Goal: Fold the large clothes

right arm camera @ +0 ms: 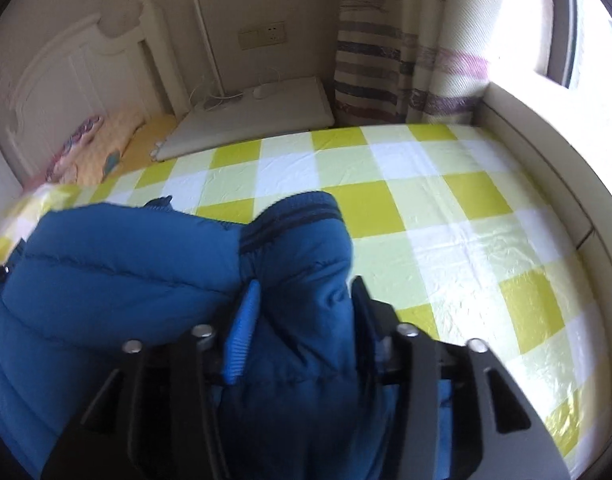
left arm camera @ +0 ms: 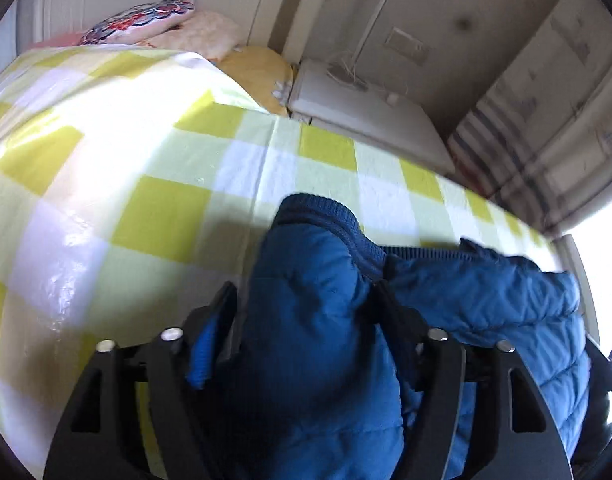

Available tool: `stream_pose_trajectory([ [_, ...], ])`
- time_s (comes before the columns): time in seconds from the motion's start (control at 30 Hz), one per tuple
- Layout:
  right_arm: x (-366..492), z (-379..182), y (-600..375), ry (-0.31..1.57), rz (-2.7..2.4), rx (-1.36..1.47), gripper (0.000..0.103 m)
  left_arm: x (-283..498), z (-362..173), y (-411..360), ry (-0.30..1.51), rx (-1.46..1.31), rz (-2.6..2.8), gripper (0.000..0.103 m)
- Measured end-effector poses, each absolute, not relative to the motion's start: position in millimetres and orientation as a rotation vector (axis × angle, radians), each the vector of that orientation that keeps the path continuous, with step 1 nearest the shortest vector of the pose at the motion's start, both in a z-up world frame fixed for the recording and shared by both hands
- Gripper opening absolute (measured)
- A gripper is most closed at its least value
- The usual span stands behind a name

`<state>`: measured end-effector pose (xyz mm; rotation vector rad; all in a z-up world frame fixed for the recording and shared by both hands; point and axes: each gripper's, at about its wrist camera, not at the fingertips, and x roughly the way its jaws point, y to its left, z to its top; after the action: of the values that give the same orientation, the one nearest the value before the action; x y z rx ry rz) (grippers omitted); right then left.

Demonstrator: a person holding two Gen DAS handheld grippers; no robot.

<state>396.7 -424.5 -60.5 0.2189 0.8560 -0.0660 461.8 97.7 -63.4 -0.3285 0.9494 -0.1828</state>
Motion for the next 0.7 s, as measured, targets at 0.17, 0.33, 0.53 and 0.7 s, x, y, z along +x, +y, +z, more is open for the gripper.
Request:
stream_pose_trajectory([
  [0.17, 362, -33, -448, 0.808, 0.046, 0.337, 0.074, 416, -25, 129, 0.832, -0.364, -0.275, 0.096],
  [0.33, 296, -19, -461, 0.800, 0.164, 0.289, 0.089, 364, -28, 141, 0.893, -0.187, -0.285, 0.096],
  [0.53, 275, -68, -454, 0.889, 0.238, 0.348, 0.083, 340, -67, 131, 0.976, -0.205, -0.334, 0.094],
  [0.7, 255, -70, -440, 0.810, 0.237, 0.400, 0.045, 314, -63, 116, 0.923, -0.213, -0.333, 0.051],
])
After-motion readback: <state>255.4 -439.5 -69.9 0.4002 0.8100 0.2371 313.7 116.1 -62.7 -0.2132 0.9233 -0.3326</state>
